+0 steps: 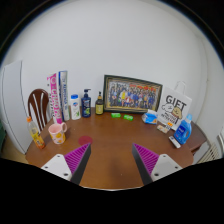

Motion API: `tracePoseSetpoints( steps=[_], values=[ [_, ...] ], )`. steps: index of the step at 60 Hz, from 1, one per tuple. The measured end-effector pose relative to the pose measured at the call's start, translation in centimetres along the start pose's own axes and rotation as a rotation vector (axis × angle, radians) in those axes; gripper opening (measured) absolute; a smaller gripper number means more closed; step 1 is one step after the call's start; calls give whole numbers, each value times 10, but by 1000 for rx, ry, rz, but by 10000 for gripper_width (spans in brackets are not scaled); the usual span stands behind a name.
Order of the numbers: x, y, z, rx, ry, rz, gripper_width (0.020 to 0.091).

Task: Pour water

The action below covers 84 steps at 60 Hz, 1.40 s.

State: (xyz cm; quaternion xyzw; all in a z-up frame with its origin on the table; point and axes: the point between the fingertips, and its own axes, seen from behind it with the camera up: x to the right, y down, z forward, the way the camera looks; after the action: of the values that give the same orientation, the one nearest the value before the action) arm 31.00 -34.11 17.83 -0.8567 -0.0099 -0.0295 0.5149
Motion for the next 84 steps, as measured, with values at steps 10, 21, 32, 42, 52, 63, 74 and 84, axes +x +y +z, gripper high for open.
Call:
tracePoseSetpoints(
  steps=[10,21,32,42,52,63,74,84],
  values=[
    [-27,13,4,-15,-42,-3,855],
    [-113,25,13,-32,-124,-16,857],
    [-240,39,24,-34,-227,-8,858],
    [-351,49,49,-26,-306,13,858],
    [-422,48,95,28,-322,24,861],
    [-450,46,151,72,-261,62,750],
    [-455,41,170,129,-239,53,401],
    [-454,39,171,118,-226,80,282]
  ],
)
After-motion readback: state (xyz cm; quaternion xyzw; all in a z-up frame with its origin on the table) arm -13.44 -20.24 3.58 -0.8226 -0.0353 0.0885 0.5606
